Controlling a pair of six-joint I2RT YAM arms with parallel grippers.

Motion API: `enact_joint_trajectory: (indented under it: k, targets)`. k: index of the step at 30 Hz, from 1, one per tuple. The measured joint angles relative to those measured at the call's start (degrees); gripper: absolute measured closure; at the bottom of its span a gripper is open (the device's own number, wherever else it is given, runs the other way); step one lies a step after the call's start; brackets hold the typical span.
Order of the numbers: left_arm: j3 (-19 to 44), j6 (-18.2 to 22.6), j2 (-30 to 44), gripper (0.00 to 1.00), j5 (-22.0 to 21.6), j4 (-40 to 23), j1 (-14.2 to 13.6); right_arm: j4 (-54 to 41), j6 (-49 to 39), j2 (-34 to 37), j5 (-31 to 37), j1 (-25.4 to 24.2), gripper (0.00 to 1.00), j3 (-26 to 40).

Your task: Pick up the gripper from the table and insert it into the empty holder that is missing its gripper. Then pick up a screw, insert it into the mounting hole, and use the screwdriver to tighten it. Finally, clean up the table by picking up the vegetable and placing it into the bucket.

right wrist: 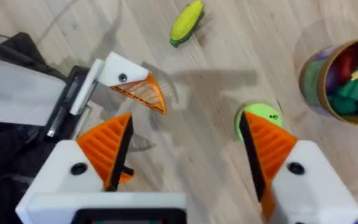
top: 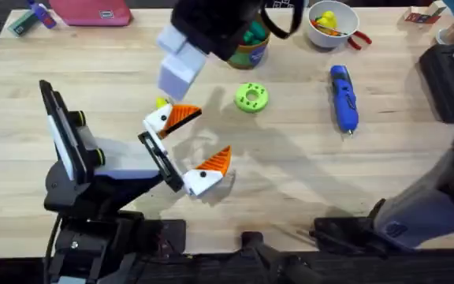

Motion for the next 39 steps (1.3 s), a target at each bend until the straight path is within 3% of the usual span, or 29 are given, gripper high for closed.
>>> enact_joint_trajectory:
  k: [7, 9, 10, 17, 24, 39]
  targets:
    - [0.00, 0.00, 0.00, 0.015, 0.02, 0.00, 0.00, 8.89, 4.14, -10.73, -0.38, -3.63, 0.008, -18.93]
    - [0.00, 0.00, 0.00, 0.016, 0.00, 0.00, 0.00, 11.37, 6.25, -15.43, -0.62, -6.41, 0.009, -26.01]
    - [0.00, 0.01, 0.00, 0.016, 0.00, 0.00, 0.00, 14.54, 9.36, -22.44, -0.60, -11.71, 0.008, -36.21]
    - [0.00, 0.00, 0.00, 0.015, 0.02, 0.00, 0.00, 18.66, 16.84, -31.52, 4.00, -19.93, 0.008, -53.53]
    - [0.00, 0.00, 0.01, 0.015, 0.00, 0.00, 0.00, 23.15, 22.13, -32.54, 9.82, -22.62, 0.008, -58.72]
    - [0.00, 0.00, 0.01, 0.015, 0.01, 0.00, 0.00, 26.57, 24.42, -32.15, 11.23, -24.61, 0.007, -59.22]
